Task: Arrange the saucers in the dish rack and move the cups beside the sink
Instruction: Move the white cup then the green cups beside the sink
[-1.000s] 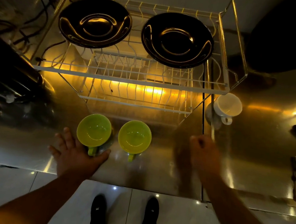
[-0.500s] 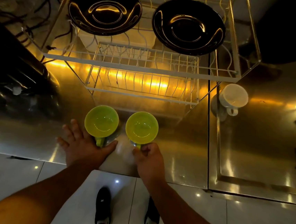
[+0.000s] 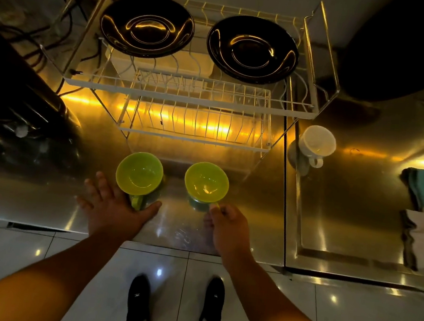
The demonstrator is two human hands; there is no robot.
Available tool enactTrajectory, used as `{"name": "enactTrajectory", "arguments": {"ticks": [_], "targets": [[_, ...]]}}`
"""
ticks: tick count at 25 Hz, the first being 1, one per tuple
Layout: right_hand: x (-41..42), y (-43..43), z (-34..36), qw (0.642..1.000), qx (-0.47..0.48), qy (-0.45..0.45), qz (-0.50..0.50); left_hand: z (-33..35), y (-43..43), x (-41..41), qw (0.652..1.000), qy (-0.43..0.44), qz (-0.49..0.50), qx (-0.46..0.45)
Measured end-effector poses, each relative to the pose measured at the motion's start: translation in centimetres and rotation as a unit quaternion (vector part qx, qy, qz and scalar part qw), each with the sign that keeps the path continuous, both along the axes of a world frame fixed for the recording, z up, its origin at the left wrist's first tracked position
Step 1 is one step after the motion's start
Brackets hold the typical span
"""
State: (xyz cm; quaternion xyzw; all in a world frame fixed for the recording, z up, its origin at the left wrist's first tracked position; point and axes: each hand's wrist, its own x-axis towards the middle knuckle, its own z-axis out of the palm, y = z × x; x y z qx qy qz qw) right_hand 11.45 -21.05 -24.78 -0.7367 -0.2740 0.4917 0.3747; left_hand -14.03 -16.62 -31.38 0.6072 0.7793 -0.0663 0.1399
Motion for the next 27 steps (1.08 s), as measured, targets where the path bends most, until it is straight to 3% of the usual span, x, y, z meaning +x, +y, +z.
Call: {"name": "enactTrajectory", "arguments": {"ticks": [3, 6, 11, 20, 27], "targets": [[2.7, -1.5, 0.2, 1.000, 0.007, -0.014, 0.001, 0.7, 0.1, -0.3, 0.999, -0.045, 0.013, 0.008], [5.5, -2.8, 0.2, 1.000, 0.008, -0.019, -0.008, 1.9, 0.4, -0.7, 0.989, -0.125, 0.017, 0.074], [8.9, -3.8, 0.4, 0.999, 0.007, -0.029, -0.013, 2.7, 1.6, -0.3, 0.968, -0.212, -0.035, 0.131], [15.6, -4.4, 0.7, 0.993, 0.007, -0.039, -0.109, 1.8, 1.0, 8.4, 0.981, -0.092, -0.165, 0.051], [23.7, -3.9, 1.4, 0.978, 0.018, -0.077, -0.194, 0.7, 0.6, 10.6, 0.984, -0.023, -0.165, 0.057]]}}
